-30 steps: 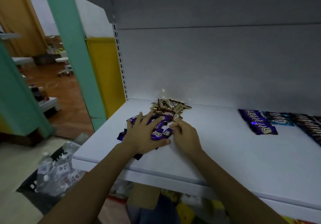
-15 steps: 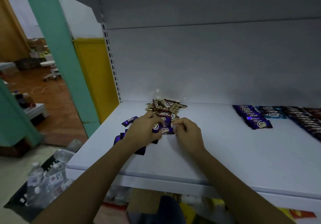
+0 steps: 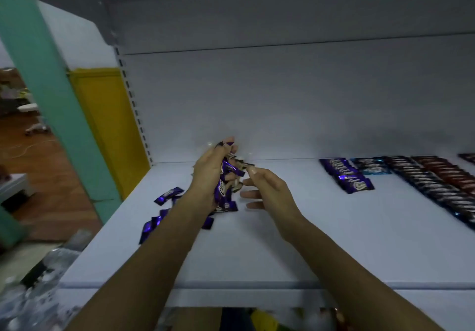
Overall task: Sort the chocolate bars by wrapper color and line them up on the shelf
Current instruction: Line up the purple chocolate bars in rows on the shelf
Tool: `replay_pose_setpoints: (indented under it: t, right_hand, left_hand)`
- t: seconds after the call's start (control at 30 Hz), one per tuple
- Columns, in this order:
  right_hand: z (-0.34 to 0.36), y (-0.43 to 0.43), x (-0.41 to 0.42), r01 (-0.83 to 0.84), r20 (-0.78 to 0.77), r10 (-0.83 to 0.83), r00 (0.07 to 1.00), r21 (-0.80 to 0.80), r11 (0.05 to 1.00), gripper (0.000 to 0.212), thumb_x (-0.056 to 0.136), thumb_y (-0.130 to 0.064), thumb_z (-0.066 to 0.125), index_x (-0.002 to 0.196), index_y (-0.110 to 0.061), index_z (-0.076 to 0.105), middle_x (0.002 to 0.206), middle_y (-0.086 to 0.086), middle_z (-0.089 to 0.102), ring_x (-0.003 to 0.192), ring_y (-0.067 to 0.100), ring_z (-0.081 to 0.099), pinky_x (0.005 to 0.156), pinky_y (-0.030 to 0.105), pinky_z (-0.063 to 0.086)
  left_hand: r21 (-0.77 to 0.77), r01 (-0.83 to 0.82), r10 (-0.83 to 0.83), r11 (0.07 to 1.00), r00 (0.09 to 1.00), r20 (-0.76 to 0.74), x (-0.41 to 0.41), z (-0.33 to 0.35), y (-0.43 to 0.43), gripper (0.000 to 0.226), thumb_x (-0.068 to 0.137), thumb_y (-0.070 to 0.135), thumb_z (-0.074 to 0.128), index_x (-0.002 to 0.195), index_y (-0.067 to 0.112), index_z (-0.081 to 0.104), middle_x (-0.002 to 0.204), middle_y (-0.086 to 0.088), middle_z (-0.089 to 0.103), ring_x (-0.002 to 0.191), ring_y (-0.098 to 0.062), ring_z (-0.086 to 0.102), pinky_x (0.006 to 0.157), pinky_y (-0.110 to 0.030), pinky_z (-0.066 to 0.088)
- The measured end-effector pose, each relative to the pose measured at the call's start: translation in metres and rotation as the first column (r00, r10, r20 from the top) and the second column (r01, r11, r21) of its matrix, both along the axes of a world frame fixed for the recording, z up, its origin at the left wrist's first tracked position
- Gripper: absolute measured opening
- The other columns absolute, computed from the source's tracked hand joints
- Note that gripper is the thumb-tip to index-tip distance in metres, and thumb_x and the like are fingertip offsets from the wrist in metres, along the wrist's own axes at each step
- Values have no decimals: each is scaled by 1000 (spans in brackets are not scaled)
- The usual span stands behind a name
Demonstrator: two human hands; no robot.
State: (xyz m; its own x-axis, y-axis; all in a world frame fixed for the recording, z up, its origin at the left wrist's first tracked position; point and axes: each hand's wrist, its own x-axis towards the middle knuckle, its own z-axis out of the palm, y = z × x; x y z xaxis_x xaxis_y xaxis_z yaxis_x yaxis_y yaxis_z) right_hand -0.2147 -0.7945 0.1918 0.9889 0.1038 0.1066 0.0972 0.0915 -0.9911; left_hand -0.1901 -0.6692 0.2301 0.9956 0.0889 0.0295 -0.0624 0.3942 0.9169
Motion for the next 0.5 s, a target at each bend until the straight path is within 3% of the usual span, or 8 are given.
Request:
replay_pose_setpoints:
  t: [0.1, 0.2, 0.27, 0.33, 0.4, 0.5]
  right_hand:
    - [6, -25, -2, 80, 66, -80, 995, 4, 997, 13, 93, -26, 58, 100, -17, 64, 86, -4, 74, 80, 16, 68, 71, 33, 55]
    - [1, -56, -4, 267, 206, -240, 949, -114, 957, 6, 90, -19, 63, 87, -14, 64, 77, -12, 73, 72, 7, 66, 60, 18, 48]
    - [-3, -75, -6, 361, 279, -301, 912, -195, 912, 8, 90, -17, 63, 83, -14, 64, 72, -18, 70, 68, 1, 64, 62, 16, 48]
    - [-8, -94, -7, 467, 313, -381, 870, -277, 840, 11, 89, -20, 64, 78, -18, 64, 71, -15, 68, 69, 3, 62, 63, 18, 47]
    - [-14, -109, -6, 538, 301, -454, 839, -323, 779, 12, 87, -23, 65, 75, -21, 65, 72, -8, 67, 69, 8, 60, 65, 24, 47]
    - [-27, -123, -4, 547, 197, -510, 837, -303, 781, 9, 87, -19, 65, 78, -20, 65, 74, -3, 68, 69, 11, 62, 69, 36, 53]
  left_hand:
    - [-234, 157, -178, 960, 981, -72, 8, -3, -42, 19, 97, 21, 48, 104, 20, 65, 107, -1, 64, 72, -6, 58, 59, -21, 45]
    - [-356, 241, -304, 903, 943, -132, 11, -8, -81, 18, 95, 25, 49, 104, 18, 63, 108, -3, 62, 58, -7, 45, 49, -17, 42]
    - [-420, 270, -374, 866, 908, -188, 18, -14, -102, 19, 92, 28, 53, 101, 17, 65, 107, -5, 62, 57, -8, 38, 56, -19, 36]
    - [-428, 281, -413, 859, 874, -255, 25, -22, -122, 20, 91, 30, 54, 99, 16, 66, 104, -4, 63, 57, -8, 41, 54, -17, 34]
    - [-386, 313, -439, 868, 847, -300, 28, -26, -141, 21, 93, 31, 52, 98, 16, 65, 101, -2, 62, 56, -8, 40, 40, -15, 31]
    - [-319, 350, -447, 881, 838, -313, 29, -31, -162, 19, 95, 29, 50, 94, 15, 62, 93, -2, 59, 47, -7, 39, 31, -14, 23]
